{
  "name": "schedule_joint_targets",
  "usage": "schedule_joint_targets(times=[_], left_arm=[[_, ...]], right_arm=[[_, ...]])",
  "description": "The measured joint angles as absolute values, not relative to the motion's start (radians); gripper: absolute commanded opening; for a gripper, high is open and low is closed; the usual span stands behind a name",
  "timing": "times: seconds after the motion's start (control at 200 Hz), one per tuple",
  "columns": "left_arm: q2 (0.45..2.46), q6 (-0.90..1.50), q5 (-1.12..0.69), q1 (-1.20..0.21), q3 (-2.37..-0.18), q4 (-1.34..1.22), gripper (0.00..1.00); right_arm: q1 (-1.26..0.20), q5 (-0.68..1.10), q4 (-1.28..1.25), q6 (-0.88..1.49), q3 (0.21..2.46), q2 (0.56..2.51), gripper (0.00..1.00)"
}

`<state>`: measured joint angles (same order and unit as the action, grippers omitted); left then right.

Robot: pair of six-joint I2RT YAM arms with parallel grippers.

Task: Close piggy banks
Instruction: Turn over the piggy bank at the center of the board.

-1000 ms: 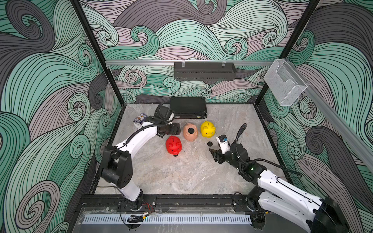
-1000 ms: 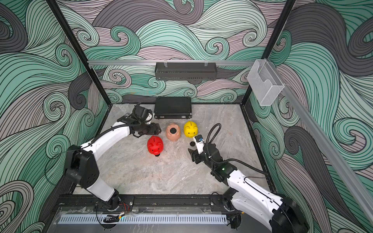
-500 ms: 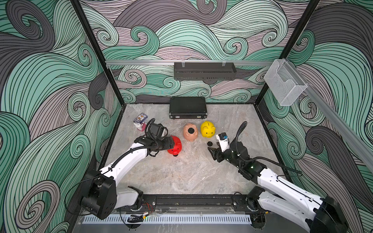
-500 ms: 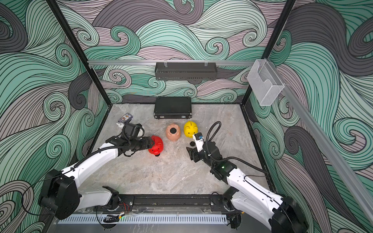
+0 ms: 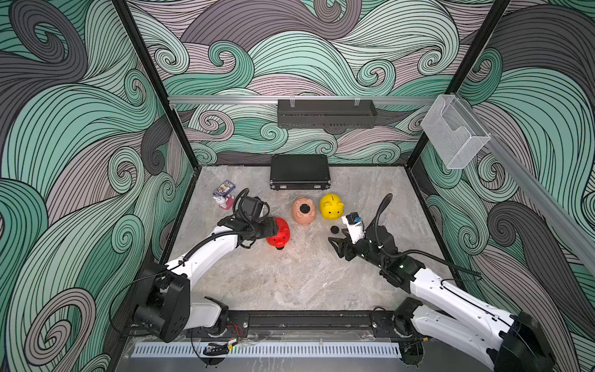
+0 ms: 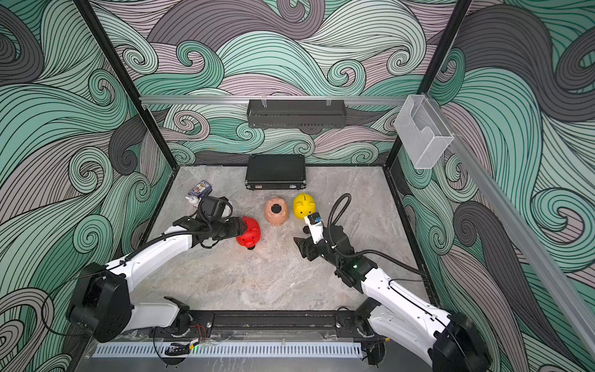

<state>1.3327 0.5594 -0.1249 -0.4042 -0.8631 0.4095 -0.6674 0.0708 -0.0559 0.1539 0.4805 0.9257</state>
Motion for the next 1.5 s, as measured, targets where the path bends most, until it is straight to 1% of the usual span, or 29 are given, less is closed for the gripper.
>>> schedule_joint_targets(times=[0.46, 0.535, 0.675, 1.121, 1.501], left_arm=[[1.366, 0.561, -0.14, -0.402, -0.863, 0.39, 0.51], [1.366, 0.561, -0.142, -0.402, -0.863, 0.389, 0.52], [1.366, 0.563, -0.145, -0.402, -0.862, 0.39, 0.56], [1.359, 0.581, -0.168, -0.402, -0.856, 0.404, 0.54], [1.344, 0.587, -0.174, -0.401, -0.846, 0.411, 0.39]], right_arm=[[-0.667, 0.075, -0.056, 0.148, 0.48, 0.93, 0.7], [-0.667, 0.075, -0.056, 0.146, 0.48, 0.934, 0.7], [-0.667, 0.075, -0.056, 0.146, 0.48, 0.935, 0.7], [-0.667, 0.075, -0.056, 0.142, 0.48, 0.935, 0.7], [-0.667, 0.075, -0.056, 0.142, 0.48, 0.947, 0.7]])
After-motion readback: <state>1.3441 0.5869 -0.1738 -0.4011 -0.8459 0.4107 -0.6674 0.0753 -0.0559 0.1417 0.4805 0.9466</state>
